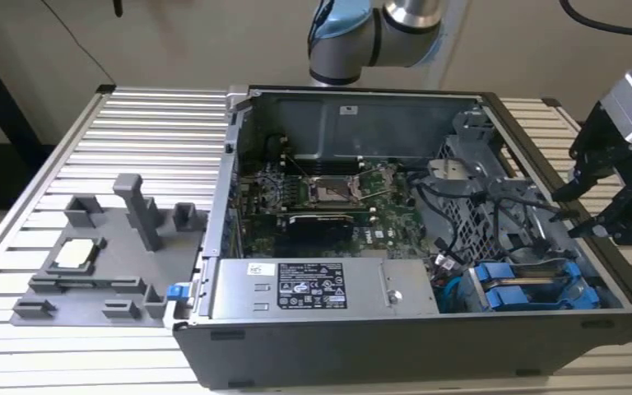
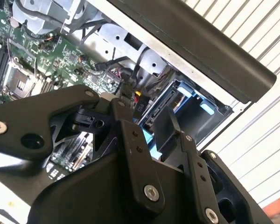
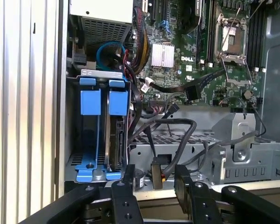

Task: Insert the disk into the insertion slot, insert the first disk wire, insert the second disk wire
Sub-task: 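Insert the first disk wire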

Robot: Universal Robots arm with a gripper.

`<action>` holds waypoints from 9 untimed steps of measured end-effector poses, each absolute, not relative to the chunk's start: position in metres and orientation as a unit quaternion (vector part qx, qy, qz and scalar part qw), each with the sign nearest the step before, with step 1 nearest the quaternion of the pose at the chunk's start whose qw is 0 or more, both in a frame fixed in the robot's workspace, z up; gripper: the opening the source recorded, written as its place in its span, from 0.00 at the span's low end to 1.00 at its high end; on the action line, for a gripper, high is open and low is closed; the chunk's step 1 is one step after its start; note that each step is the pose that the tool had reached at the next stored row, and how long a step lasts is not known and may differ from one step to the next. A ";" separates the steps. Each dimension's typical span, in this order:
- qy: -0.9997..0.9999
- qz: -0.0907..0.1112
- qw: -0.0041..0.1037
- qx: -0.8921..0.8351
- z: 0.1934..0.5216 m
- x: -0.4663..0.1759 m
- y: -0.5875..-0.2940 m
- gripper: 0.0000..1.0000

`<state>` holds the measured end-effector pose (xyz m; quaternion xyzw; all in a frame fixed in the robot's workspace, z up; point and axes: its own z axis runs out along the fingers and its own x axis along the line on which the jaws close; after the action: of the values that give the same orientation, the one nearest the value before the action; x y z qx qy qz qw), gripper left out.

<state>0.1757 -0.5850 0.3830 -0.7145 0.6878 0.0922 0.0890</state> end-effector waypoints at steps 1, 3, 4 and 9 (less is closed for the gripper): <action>0.688 0.092 0.089 -0.715 0.383 0.176 -0.585 0.47; 0.688 0.092 0.089 -0.715 0.383 0.176 -0.585 0.45; 0.688 0.092 0.089 -0.715 0.383 0.176 -0.585 0.38; 0.688 0.092 0.089 -0.714 0.383 0.176 -0.585 0.19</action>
<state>0.1757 -0.5850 0.3830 -0.7145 0.6878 0.0922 0.0890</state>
